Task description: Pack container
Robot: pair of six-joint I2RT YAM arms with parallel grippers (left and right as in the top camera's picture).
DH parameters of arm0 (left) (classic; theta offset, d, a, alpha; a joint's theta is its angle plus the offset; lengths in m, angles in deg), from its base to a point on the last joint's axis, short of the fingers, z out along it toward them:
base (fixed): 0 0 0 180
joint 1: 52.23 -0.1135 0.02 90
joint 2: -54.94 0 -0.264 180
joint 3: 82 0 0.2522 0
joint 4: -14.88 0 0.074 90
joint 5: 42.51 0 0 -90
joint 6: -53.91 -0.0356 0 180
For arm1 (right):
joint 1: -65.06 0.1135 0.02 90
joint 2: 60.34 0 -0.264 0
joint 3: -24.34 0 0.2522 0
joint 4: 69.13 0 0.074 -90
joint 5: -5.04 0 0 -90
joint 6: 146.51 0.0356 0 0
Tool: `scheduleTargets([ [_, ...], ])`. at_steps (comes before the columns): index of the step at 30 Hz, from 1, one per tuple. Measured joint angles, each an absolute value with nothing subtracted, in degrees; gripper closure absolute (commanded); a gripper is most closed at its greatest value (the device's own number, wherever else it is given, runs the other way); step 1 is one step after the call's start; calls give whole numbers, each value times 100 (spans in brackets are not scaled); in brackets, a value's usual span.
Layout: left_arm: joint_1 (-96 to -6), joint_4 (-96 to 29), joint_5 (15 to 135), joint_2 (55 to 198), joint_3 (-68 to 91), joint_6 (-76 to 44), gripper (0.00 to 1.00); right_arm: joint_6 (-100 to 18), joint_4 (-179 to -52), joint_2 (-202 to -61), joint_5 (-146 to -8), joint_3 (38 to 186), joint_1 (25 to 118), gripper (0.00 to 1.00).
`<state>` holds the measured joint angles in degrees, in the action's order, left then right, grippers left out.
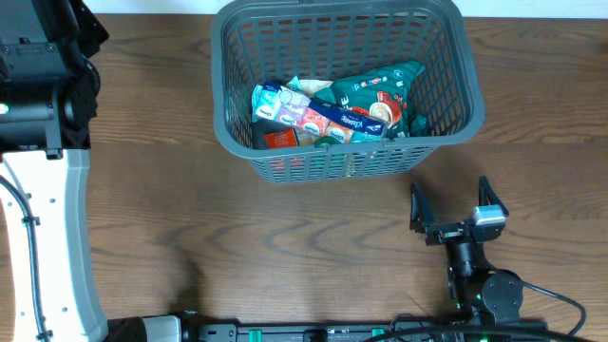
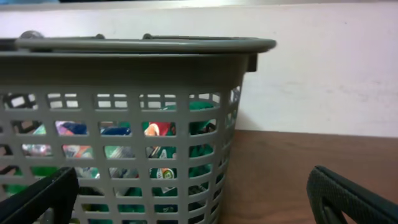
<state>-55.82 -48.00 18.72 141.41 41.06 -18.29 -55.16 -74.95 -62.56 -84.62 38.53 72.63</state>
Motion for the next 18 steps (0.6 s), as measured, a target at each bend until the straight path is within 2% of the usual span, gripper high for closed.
scheduleTargets([
  [7,-5582,-4800,1872,14139,4106,-1829,1,-6093,-7587,-6254,-8292,3853,7263,1],
  [18,-5582,-4800,1872,14141,4106,-1829,1,-6264,-8144,-6249,-8222,3853,7263,1],
])
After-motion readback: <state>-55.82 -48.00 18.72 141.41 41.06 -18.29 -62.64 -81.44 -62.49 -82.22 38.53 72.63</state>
